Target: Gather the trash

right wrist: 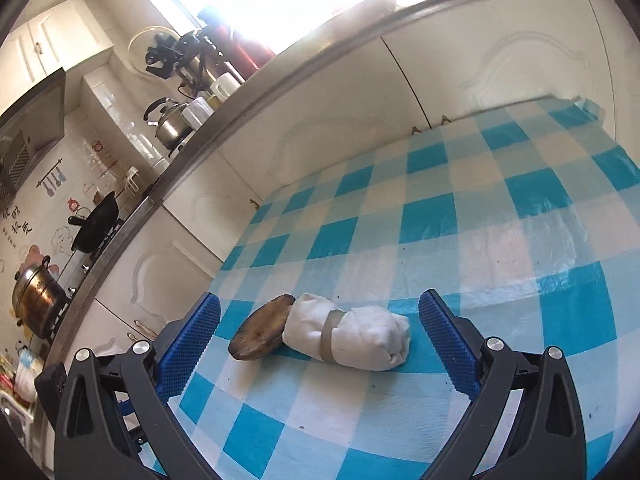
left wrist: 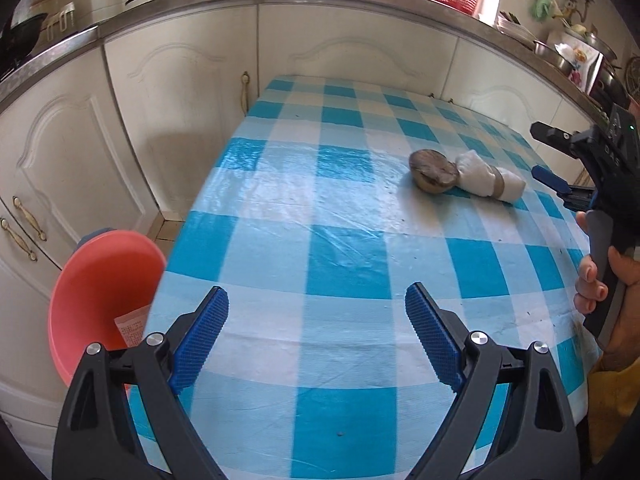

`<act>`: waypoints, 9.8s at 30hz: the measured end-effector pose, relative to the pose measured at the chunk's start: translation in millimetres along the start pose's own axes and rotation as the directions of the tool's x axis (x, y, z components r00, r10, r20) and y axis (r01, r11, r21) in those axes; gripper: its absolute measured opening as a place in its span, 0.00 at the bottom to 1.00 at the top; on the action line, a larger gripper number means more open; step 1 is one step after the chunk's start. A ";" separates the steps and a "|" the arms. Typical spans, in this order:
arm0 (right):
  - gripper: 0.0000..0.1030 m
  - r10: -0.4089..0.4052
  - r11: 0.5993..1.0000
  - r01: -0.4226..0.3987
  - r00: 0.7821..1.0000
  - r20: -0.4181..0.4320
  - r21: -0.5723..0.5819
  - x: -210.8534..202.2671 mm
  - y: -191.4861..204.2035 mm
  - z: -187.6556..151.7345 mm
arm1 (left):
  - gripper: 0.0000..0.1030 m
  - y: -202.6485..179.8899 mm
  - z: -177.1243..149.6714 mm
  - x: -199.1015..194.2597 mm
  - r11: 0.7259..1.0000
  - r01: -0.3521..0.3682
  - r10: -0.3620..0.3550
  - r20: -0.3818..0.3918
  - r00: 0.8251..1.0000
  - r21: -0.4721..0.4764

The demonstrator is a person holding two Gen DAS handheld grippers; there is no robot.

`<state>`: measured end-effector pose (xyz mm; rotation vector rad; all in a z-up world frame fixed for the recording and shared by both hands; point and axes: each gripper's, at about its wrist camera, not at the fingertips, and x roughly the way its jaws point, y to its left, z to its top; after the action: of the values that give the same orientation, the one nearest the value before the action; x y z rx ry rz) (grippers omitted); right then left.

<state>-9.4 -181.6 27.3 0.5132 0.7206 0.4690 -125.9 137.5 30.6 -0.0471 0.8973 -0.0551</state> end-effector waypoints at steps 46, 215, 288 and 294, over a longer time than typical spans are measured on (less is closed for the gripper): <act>0.83 -0.348 0.922 0.302 0.920 -0.178 -0.243 72.5 26.2 -8.8 | 0.88 -91.1 65.1 65.8 0.953 0.117 -0.110 -0.042 0.993 0.279; 0.89 0.090 0.895 -0.277 0.880 -0.467 -0.350 182.0 307.4 -109.7 | 0.84 263.3 -59.1 9.4 0.814 -0.210 0.251 0.002 0.968 -0.542; 0.95 -0.383 0.744 0.659 0.557 0.737 -0.112 -268.9 170.9 -12.7 | 0.96 -124.1 82.7 -193.1 0.994 0.018 -0.073 0.552 0.831 0.103; 0.95 -0.384 0.737 0.667 0.543 0.746 -0.107 -270.7 175.2 -15.7 | 0.96 -125.5 81.2 -195.4 0.993 0.027 -0.086 0.555 0.828 0.113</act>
<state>-238.7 -193.8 254.2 0.0354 0.0133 -0.2000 -187.7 27.0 241.6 0.0059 0.2992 -0.1353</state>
